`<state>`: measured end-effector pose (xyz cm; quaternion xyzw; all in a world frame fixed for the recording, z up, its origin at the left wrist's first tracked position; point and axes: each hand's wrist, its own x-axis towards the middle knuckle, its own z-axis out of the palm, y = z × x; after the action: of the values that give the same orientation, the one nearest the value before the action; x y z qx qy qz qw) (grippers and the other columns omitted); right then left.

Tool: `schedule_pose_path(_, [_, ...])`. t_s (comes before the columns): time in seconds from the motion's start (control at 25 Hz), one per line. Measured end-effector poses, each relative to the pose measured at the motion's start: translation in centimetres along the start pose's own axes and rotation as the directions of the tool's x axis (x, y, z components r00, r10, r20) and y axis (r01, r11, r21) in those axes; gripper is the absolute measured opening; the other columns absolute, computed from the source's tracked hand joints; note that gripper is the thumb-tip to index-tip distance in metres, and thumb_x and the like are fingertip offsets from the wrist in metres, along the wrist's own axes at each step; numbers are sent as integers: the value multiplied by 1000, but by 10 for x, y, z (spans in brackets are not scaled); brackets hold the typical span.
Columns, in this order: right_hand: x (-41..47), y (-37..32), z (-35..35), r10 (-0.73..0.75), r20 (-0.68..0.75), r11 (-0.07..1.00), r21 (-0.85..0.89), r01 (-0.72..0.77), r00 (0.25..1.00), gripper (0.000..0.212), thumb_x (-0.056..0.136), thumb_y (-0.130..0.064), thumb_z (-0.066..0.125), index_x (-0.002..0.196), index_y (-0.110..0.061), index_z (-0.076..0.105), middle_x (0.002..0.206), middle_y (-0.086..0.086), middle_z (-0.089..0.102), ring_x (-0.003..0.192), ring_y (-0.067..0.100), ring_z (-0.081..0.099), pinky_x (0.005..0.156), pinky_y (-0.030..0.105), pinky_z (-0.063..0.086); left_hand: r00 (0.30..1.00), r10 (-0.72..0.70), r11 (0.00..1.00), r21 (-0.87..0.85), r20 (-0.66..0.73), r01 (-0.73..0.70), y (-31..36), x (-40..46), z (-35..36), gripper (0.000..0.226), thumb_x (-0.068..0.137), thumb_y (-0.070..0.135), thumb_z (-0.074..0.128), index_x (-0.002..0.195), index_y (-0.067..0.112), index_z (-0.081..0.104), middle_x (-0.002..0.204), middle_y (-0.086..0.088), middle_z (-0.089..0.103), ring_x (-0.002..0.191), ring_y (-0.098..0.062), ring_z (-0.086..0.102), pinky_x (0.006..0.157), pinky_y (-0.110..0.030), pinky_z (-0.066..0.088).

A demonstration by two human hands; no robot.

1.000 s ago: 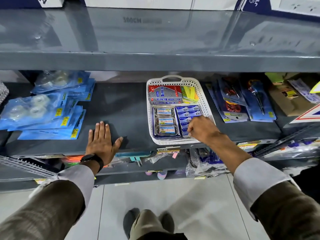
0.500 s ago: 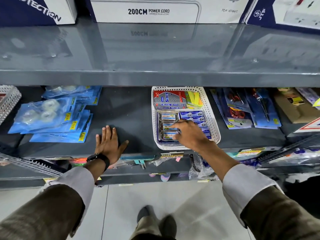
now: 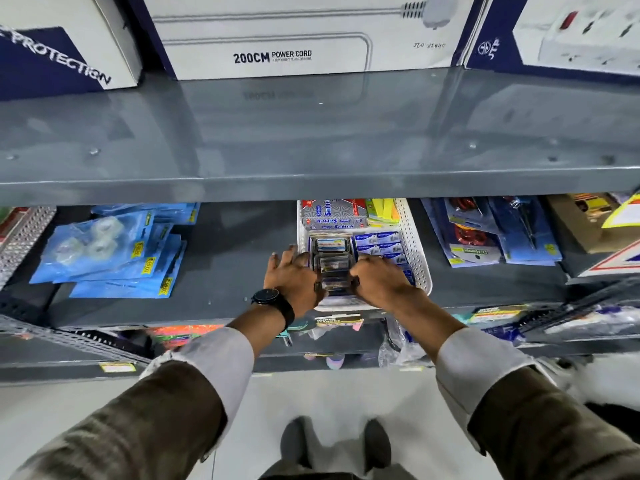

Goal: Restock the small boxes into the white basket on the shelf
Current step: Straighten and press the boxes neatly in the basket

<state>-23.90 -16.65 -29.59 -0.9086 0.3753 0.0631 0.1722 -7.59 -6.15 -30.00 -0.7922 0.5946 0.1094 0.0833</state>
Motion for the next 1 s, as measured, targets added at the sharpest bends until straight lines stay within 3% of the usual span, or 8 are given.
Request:
schedule_pose_path(0.16, [7, 13, -2, -89, -30, 996, 21, 90, 996, 28, 90, -13, 69, 118, -13, 73, 118, 6, 66, 111, 29, 65, 97, 43, 53, 998, 37, 998, 47, -58, -35, 12, 6, 1, 49, 101, 41, 46, 149, 32, 48, 169, 0, 25, 158, -32, 1, 123, -67, 0])
schedule_pose_path(0.24, [16, 17, -3, -141, -86, 990, -23, 139, 986, 37, 92, -13, 65, 129, -17, 69, 133, 4, 62, 121, 28, 62, 102, 48, 51, 998, 67, 994, 85, -21, -65, 21, 12, 3, 55, 104, 39, 39, 157, 25, 33, 171, -2, 18, 159, -32, -3, 124, -65, -3])
schedule_pose_path(0.36, [32, 22, 0, -203, 25, 958, -199, 204, 979, 56, 94, -6, 58, 147, -22, 56, 167, 0, 36, 155, 31, 26, 116, 70, 28, 992, 21, 987, 159, 124, -40, 31, 20, 6, 69, 105, 52, 24, 162, 15, 11, 173, -4, 2, 157, -31, -13, 122, -67, -9])
schedule_pose_path(0.48, [42, 27, 8, -230, 105, 936, -247, 250, 967, 52, 99, -2, 49, 147, -20, 55, 172, 0, 24, 160, 32, 6, 116, 79, 14, 988, 31, 988, 146, 151, -54, 30, 23, 4, 68, 105, 51, 23, 162, 15, 13, 173, -5, 6, 158, -30, -10, 122, -67, -9])
schedule_pose_path(0.64, [55, 39, 9, -248, 21, 957, -150, 248, 969, 59, 101, -11, 46, 158, -17, 37, 173, 1, 18, 161, 28, 6, 121, 72, 10, 999, 42, 996, 78, 3, -42, 23, 37, -2, 62, 106, 35, 27, 162, 12, 15, 171, -9, 15, 159, -25, 0, 126, -59, -1])
schedule_pose_path(0.88, [67, 57, 12, -222, 166, 961, -129, 245, 961, 63, 105, -14, 36, 165, -21, 19, 175, -5, 4, 161, 26, 2, 124, 66, 6, 998, 8, 999, 45, 67, -11, 40, 60, 10, 73, 104, 55, 14, 161, 9, 10, 172, -11, 6, 159, -28, -1, 128, -51, -2])
schedule_pose_path(1.0, [61, 71, 20, -153, 64, 983, -90, 158, 986, 66, 107, -28, 38, 166, -17, 10, 175, 2, 0, 161, 26, -1, 127, 57, 3, 1000, -29, 999, -14, 7, 30, 45, 64, 19, 76, 102, 57, 10, 161, 10, 11, 172, -10, 7, 159, -27, 1, 128, -47, -3])
